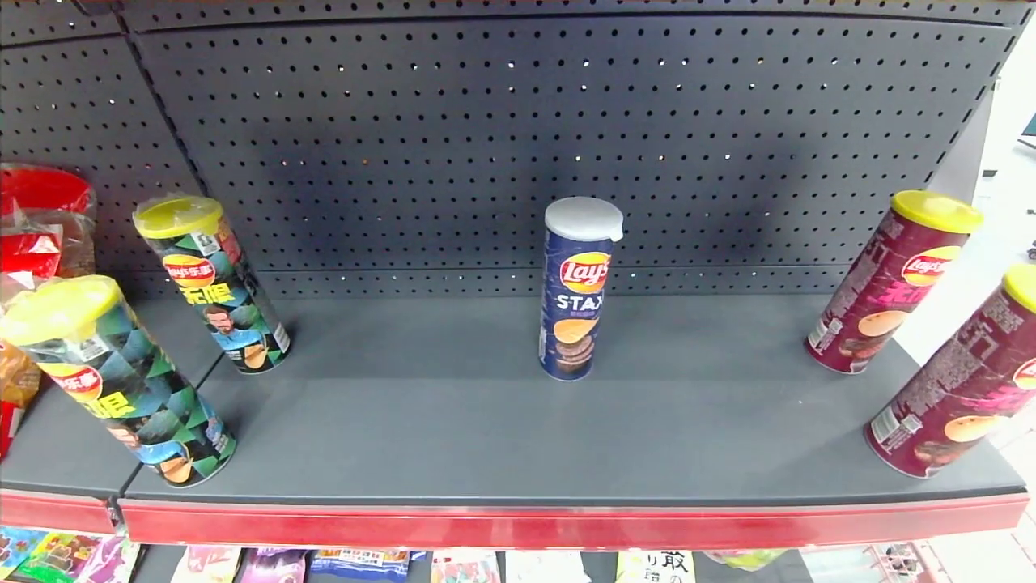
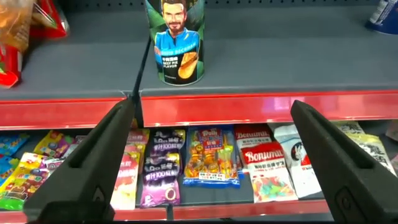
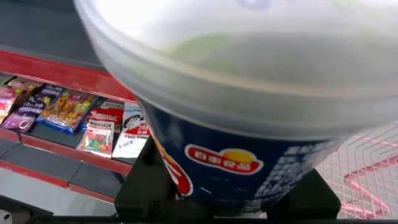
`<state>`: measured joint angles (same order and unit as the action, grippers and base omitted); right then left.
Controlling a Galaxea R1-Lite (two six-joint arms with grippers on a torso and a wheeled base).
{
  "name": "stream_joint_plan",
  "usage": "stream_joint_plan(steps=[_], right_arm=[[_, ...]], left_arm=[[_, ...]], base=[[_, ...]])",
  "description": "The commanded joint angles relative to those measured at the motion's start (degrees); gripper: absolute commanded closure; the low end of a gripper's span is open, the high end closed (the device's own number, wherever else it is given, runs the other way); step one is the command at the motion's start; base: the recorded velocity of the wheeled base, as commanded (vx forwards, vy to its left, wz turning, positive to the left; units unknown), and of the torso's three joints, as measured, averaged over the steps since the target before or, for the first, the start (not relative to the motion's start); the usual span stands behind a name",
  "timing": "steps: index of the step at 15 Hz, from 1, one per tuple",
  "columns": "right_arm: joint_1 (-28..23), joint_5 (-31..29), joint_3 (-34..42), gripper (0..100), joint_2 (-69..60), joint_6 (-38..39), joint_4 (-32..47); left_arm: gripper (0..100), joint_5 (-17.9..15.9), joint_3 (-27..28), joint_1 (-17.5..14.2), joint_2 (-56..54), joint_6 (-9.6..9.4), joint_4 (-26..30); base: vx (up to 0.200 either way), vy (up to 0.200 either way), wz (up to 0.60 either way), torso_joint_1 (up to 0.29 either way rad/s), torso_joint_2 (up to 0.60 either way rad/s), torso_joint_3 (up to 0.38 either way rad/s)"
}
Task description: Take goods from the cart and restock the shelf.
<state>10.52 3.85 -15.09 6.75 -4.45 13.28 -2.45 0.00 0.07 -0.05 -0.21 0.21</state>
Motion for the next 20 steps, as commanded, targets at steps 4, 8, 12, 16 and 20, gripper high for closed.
stream_joint_plan(steps=[4, 8, 12, 16, 20], right_arm=[[2.9, 5.2, -3.7, 100, 3.5, -0.2, 0.0], [4.1, 12.9, -13.7, 100, 23.0, -0.3, -2.9], [10.6, 14.5, -15.8, 100, 31.6, -0.6, -6.9], [12.2, 14.5, -16.3, 100, 34.3, -0.6, -7.0], [12.2, 14.4, -16.1, 100, 34.7, -0.6, -7.0]], left_arm=[[0, -1.3, 0.1, 0.5, 2.0, -1.73, 0.0], [0, -11.6, 26.6, 3.5, 26.3, 1.35, -0.6], [0, -25.3, 30.1, 8.2, 49.0, -7.7, -4.7], [0, -27.2, 33.7, 17.9, 67.7, -8.32, -16.7], [0, -26.8, 42.8, 23.0, 82.7, -8.49, -21.4]], base=[[0.0, 0.0, 0.0, 0.0, 0.0, 0.0], [0.0, 0.0, 0.0, 0.0, 0.0, 0.0], [0.0, 0.0, 0.0, 0.0, 0.0, 0.0], [0.0, 0.0, 0.0, 0.0, 0.0, 0.0], [0.0, 0.0, 0.0, 0.0, 0.0, 0.0]])
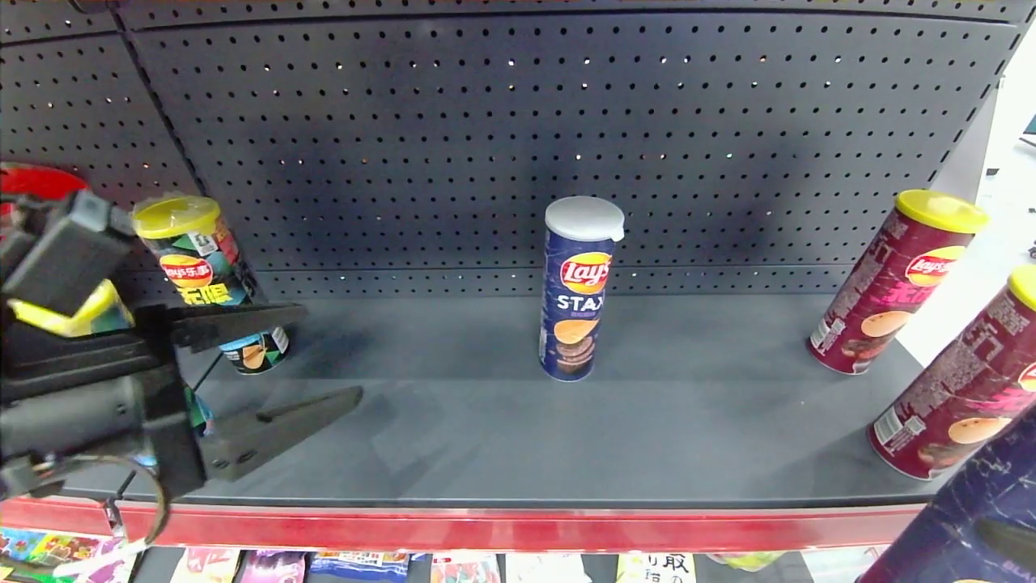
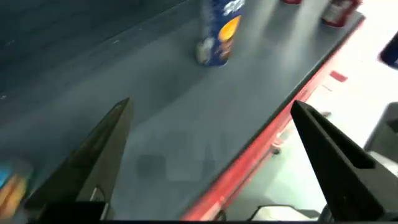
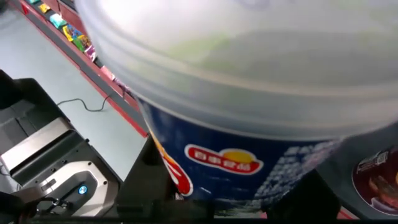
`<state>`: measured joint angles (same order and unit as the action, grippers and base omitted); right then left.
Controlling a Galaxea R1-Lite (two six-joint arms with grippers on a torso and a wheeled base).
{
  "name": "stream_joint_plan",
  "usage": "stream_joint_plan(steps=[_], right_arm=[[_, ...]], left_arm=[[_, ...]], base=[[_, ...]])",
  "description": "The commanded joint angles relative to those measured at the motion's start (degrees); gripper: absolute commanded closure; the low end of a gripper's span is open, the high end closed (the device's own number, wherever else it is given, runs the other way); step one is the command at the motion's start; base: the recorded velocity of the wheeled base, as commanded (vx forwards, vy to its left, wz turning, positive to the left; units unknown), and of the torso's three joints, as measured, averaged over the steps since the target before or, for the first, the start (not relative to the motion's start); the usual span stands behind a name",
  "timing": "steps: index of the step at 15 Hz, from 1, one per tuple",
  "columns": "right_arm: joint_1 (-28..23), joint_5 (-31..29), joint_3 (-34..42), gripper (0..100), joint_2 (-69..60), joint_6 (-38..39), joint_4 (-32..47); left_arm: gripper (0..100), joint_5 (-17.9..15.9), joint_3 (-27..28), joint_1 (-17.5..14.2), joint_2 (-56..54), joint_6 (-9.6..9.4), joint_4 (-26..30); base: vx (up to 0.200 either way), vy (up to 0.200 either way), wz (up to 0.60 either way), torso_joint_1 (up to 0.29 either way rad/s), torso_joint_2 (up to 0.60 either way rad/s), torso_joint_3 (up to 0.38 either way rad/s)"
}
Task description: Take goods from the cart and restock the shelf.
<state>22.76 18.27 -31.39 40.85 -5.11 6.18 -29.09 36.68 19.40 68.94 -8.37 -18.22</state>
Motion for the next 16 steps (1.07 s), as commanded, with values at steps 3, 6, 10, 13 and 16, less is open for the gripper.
stream_joint_plan(steps=[3, 6, 10, 13, 16], right_arm=[[0.0, -0.1, 0.5, 100, 0.4, 0.0, 0.1], [-0.1, -0.2, 0.8, 100, 0.0, 0.2, 0.1], [-0.2, -0.2, 1.0, 100, 0.0, 0.3, 0.1], [-0.2, -0.2, 1.2, 100, 0.1, 0.4, 0.1], [-0.2, -0.3, 1.5, 100, 0.0, 0.4, 0.1]], left_arm=[[0, -0.2, 12.4, 5.9, 20.5, -0.33, -5.8], [0, 0.2, 19.5, 8.7, 28.4, -0.5, -6.0], [0, 0.2, 26.1, 9.6, 35.0, -0.77, -6.0], [0, 0.3, 30.0, 10.8, 39.1, -0.77, -6.0], [0, 0.3, 35.0, 12.7, 43.2, -0.68, -5.9]], base=[[0.0, 0.0, 0.0, 0.0, 0.0, 0.0], [0.0, 0.0, 0.0, 0.0, 0.0, 0.0], [0.0, 0.0, 0.0, 0.0, 0.0, 0.0], [0.0, 0.0, 0.0, 0.0, 0.0, 0.0], [0.0, 0.0, 0.0, 0.0, 0.0, 0.0]])
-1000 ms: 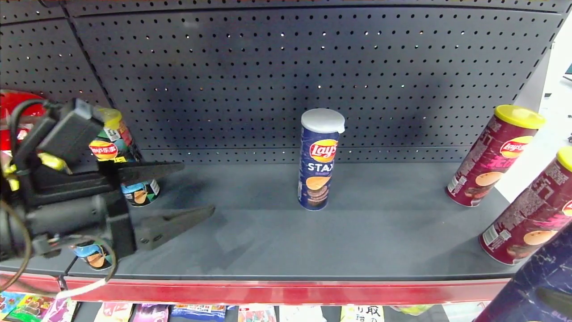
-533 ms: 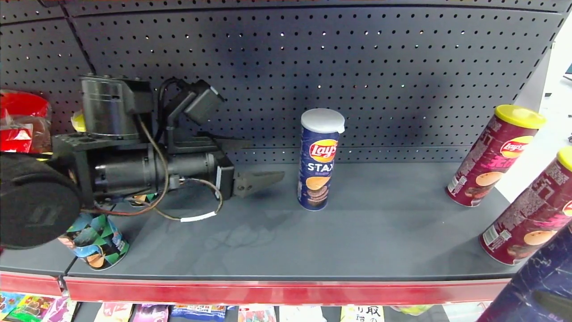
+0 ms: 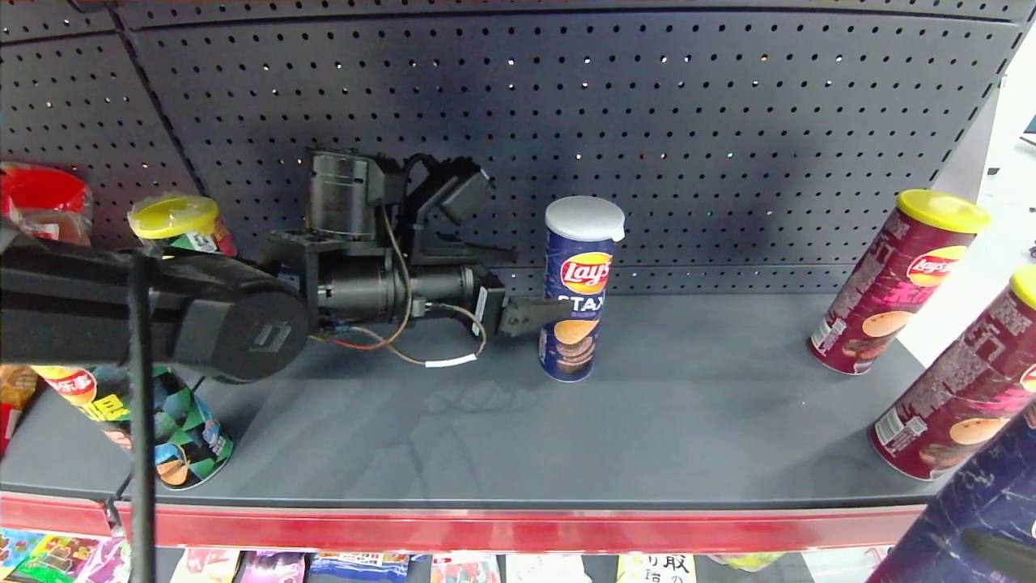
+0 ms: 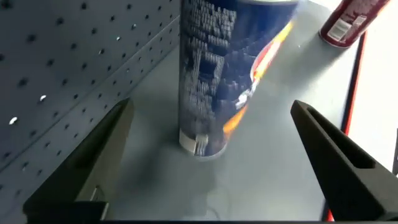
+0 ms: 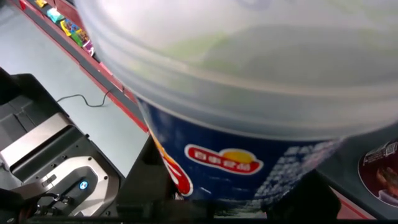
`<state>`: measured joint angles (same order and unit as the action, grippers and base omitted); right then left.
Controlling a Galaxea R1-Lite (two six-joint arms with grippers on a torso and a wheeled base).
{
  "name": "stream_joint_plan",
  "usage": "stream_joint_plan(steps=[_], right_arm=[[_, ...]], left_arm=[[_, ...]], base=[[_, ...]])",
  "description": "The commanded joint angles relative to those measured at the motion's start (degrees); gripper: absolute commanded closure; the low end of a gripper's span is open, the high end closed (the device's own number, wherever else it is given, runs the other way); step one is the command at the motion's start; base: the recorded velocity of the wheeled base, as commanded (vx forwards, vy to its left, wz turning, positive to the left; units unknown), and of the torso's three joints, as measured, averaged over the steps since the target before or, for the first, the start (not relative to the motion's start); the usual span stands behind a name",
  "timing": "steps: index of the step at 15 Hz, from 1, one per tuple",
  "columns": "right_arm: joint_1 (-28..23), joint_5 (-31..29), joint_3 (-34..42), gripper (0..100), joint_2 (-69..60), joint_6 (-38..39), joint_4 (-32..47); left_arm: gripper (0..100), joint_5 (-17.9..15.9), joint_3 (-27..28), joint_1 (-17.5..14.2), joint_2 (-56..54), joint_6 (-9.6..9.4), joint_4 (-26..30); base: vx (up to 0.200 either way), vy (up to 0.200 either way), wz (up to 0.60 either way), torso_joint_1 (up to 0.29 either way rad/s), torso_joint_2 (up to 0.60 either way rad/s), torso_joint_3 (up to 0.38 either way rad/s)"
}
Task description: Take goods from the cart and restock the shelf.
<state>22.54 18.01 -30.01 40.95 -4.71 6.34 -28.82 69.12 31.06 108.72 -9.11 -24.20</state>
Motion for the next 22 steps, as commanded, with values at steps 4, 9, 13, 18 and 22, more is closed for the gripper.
stream_joint_plan(steps=[4, 9, 13, 18, 22], right_arm=[[0.0, 0.0, 0.2, 100, 0.0, 0.0, 0.0], [0.0, 0.0, 0.2, 100, 0.3, 0.0, 0.1], [0.0, 0.0, 0.3, 100, 0.0, 0.0, 0.2], [0.0, -0.1, 0.3, 100, -0.3, 0.0, 0.3], [0.0, -0.2, 0.3, 100, -0.3, 0.0, 0.3]], left_arm=[[0, 0.3, 6.5, 1.4, 6.2, 0.05, 0.3], [0, 0.3, 11.8, 2.4, 9.9, 0.05, 1.2], [0, 0.3, 14.2, 3.1, 11.1, 0.05, 3.8], [100, -0.2, 13.7, 3.2, 11.3, 0.05, 3.7], [100, -0.7, 9.6, 3.1, 7.7, 0.05, 3.6]], base=[[0.0, 0.0, 0.0, 0.0, 0.0, 0.0], [0.0, 0.0, 0.0, 0.0, 0.0, 0.0], [0.0, 0.0, 0.0, 0.0, 0.0, 0.0], [0.0, 0.0, 0.0, 0.0, 0.0, 0.0], [0.0, 0.0, 0.0, 0.0, 0.0, 0.0]])
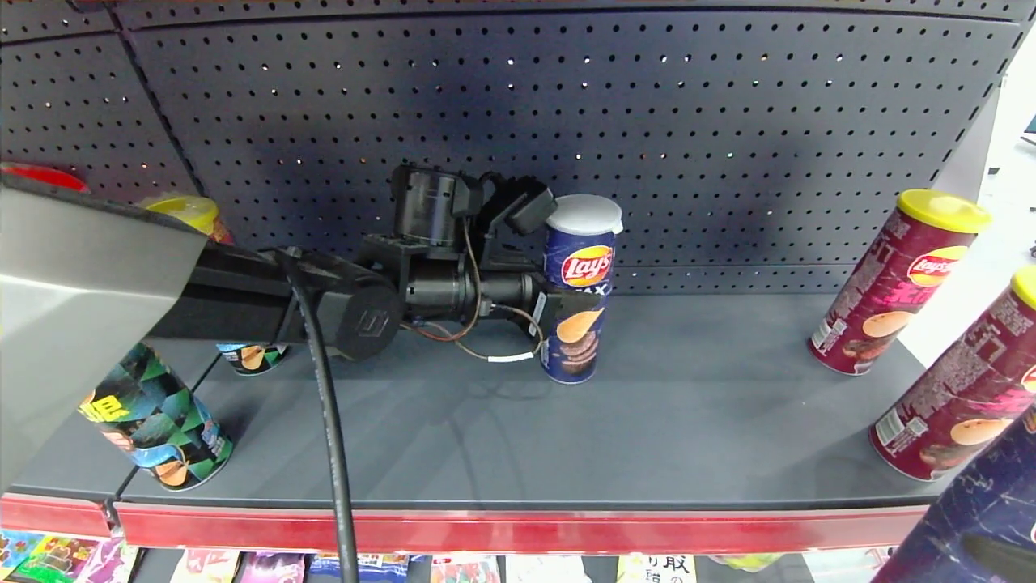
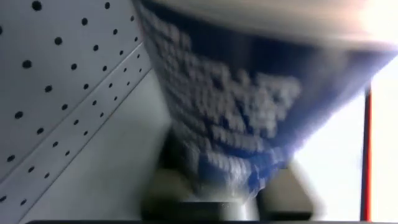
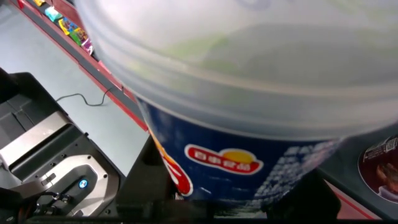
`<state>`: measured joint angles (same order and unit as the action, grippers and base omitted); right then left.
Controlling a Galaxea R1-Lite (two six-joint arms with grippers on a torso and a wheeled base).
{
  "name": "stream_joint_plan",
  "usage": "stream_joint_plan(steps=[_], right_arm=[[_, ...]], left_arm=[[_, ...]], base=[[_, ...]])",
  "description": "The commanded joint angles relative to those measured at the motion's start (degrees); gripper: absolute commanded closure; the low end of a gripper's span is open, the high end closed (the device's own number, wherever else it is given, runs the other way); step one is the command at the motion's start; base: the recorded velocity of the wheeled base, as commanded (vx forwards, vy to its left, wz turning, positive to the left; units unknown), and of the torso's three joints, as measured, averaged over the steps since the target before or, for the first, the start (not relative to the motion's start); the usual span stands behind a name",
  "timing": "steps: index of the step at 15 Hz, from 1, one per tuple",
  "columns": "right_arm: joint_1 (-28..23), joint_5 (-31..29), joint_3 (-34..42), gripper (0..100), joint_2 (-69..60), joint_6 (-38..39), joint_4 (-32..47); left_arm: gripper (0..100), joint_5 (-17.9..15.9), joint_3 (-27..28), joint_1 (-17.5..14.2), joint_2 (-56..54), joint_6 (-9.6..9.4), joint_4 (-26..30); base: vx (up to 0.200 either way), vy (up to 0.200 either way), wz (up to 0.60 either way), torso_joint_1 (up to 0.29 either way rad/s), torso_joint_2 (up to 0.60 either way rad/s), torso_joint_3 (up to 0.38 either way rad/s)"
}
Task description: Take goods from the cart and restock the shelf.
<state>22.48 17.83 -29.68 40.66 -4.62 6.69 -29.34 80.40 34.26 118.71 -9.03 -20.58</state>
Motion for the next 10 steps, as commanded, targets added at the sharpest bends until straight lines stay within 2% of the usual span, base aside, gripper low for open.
stream_joint_plan(steps=[1, 5, 6, 7, 8, 10], right_arm=[[0.0, 0.0, 0.0, 100, -0.1, 0.0, 0.0], [0.0, 0.0, 0.0, 100, 0.0, 0.0, -0.2], [0.0, 0.0, 0.0, 100, 0.0, 0.0, -0.2], [0.0, 0.0, 0.0, 100, 0.0, 0.0, -0.2], [0.0, 0.0, 0.0, 100, -0.1, 0.0, -0.2], [0.0, 0.0, -0.1, 100, 0.0, 0.0, -0.3]], left_arm=[[100, -1.7, -5.4, -0.1, -5.2, -0.02, 0.1], [100, -4.4, -16.3, -0.7, -14.2, -0.2, -0.1], [100, -5.8, -17.9, -0.8, -15.6, -1.25, -0.1], [100, -7.1, -20.0, -1.1, -16.8, -3.89, -0.2], [100, -7.9, -21.0, -1.7, -16.9, -5.56, -0.2], [100, -12.8, -23.7, -3.6, -17.2, -12.94, -0.1]], base=[[0.0, 0.0, 0.0, 0.0, 0.0, 0.0], [0.0, 0.0, 0.0, 0.0, 0.0, 0.0], [0.0, 0.0, 0.0, 0.0, 0.0, 0.0], [0.0, 0.0, 0.0, 0.0, 0.0, 0.0], [0.0, 0.0, 0.0, 0.0, 0.0, 0.0], [0.0, 0.0, 0.0, 0.0, 0.0, 0.0]])
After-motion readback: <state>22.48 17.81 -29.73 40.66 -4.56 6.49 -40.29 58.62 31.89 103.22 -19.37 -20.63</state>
